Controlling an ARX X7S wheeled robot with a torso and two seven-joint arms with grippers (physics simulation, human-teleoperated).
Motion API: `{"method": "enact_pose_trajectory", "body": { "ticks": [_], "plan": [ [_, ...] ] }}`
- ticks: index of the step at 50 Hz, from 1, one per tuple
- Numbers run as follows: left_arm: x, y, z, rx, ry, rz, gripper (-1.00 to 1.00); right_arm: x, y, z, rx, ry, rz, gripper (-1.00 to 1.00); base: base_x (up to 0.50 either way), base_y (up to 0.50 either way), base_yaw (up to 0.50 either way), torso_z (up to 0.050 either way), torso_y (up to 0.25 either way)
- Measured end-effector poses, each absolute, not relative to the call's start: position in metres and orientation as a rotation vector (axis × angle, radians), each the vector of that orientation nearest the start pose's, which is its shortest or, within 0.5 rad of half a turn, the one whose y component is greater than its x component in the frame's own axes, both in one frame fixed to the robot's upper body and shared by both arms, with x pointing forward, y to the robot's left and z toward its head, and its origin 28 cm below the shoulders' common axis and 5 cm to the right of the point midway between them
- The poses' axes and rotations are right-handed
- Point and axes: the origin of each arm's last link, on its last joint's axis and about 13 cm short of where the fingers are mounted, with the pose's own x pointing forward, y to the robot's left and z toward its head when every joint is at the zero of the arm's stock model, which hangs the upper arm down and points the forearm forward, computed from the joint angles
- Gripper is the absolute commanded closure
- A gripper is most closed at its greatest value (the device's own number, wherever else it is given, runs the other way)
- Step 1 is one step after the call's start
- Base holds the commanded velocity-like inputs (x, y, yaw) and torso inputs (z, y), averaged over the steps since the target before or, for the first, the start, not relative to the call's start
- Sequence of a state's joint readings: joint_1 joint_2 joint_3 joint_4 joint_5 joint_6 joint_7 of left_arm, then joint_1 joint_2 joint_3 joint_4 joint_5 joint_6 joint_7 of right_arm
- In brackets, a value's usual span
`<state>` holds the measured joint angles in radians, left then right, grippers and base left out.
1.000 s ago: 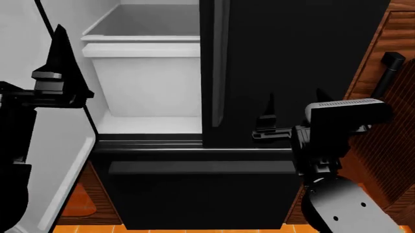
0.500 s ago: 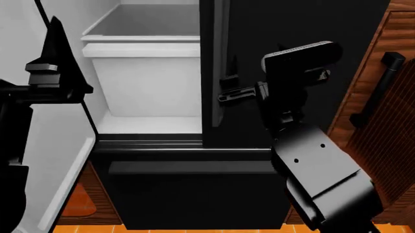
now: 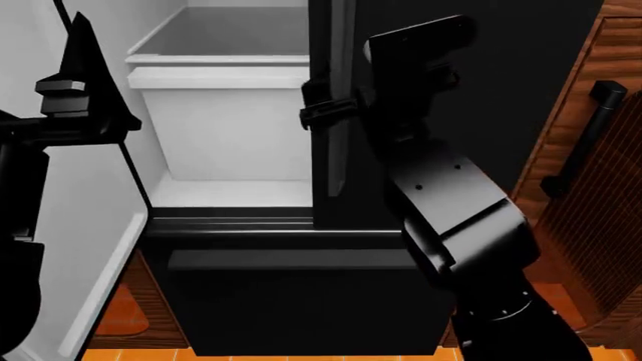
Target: Open the fridge doors
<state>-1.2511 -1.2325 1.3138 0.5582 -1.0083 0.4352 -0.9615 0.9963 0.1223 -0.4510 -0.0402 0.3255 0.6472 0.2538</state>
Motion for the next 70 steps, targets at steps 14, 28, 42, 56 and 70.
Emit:
{"method": "enact_pose_trajectory", "body": {
  "ticks": [14, 28, 42, 56, 70],
  "plan": [
    [0.219, 0.265, 0.268, -0.091, -0.622, -0.011, -1.0, 0.366, -0.026, 0.255, -0.105, -0.265, 0.219, -1.0, 0.0, 0.0, 0.0, 0.0, 0.0],
    [0.22, 0.266, 0.27, -0.095, -0.623, -0.012, -1.0, 0.395, -0.02, 0.259, -0.046, -0.22, 0.225, -1.0, 0.0, 0.0, 0.0, 0.0, 0.0],
    [0.221, 0.266, 0.269, -0.091, -0.622, -0.014, -1.0, 0.416, -0.013, 0.26, -0.029, -0.172, 0.251, -1.0, 0.0, 0.0, 0.0, 0.0, 0.0],
    [0.222, 0.266, 0.268, -0.087, -0.616, -0.017, -1.0, 0.426, -0.02, 0.259, -0.027, -0.136, 0.216, -1.0, 0.0, 0.0, 0.0, 0.0, 0.0],
    [0.221, 0.267, 0.266, -0.082, -0.615, -0.018, -1.0, 0.431, -0.03, 0.26, -0.039, -0.122, 0.183, 1.0, 0.0, 0.0, 0.0, 0.0, 0.0]
  ]
}}
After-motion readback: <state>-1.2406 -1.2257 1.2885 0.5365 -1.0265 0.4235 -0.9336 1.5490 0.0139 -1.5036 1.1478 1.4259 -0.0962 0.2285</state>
